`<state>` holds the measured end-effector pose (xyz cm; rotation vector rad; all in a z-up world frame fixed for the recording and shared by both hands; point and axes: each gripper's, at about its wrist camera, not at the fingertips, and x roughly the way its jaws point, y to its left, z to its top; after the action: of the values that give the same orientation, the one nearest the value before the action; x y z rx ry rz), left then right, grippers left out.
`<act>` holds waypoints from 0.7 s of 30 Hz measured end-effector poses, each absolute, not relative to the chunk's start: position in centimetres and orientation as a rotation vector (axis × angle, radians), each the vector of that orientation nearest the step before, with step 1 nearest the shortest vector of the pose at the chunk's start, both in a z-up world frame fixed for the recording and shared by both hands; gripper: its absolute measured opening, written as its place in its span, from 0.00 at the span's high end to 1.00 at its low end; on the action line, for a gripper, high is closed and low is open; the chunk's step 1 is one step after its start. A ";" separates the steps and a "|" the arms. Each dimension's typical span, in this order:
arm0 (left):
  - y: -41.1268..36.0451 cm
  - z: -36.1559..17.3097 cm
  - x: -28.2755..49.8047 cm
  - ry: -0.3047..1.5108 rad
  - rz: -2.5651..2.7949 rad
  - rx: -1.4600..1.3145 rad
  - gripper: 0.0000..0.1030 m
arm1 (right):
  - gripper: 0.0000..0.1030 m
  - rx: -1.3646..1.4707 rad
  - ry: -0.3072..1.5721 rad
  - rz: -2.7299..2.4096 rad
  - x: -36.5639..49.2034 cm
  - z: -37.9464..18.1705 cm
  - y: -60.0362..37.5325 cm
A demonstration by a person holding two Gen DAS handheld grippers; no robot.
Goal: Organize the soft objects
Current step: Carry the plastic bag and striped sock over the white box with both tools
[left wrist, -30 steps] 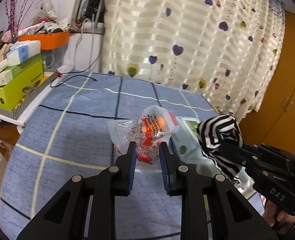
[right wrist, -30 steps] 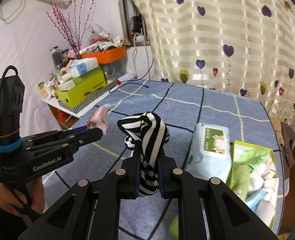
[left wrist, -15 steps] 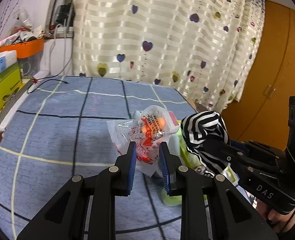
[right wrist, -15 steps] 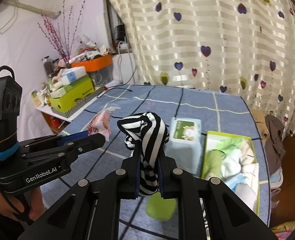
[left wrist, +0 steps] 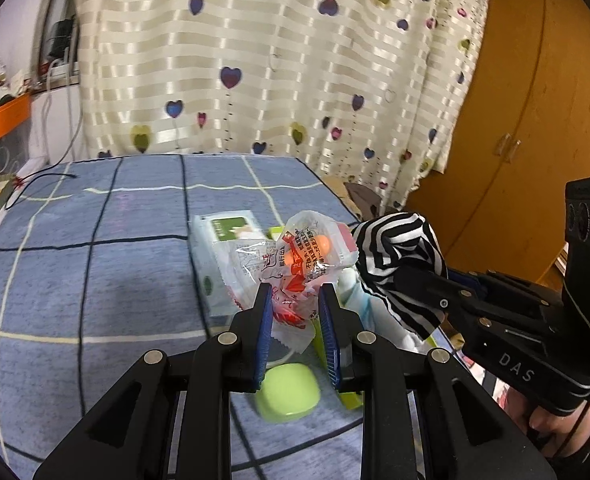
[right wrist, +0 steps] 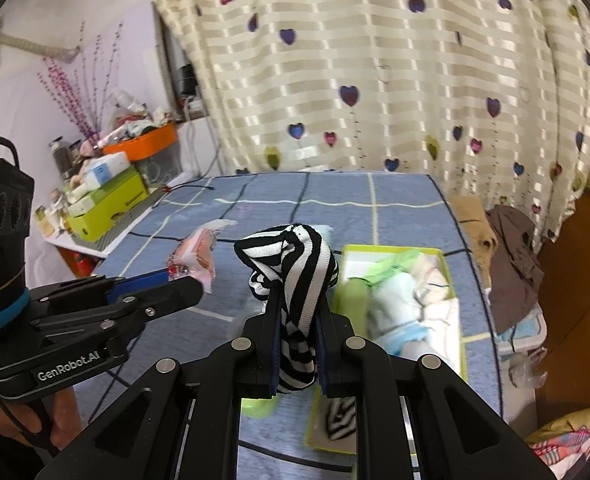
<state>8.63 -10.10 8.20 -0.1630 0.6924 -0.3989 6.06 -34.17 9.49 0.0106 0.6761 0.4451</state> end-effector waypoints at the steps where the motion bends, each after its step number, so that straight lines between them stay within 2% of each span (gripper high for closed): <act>1: -10.5 8.2 8.8 0.695 -0.405 -0.159 0.77 | 0.87 0.015 0.677 0.437 6.2 9.4 -34.6; 21: -16.5 6.7 12.7 0.768 -0.471 -0.104 0.77 | 0.87 0.095 0.721 0.326 10.1 6.8 -42.1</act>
<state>12.73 -16.53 6.71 -0.1038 0.7679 -0.4705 10.10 -42.06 6.77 0.0951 0.7210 0.3257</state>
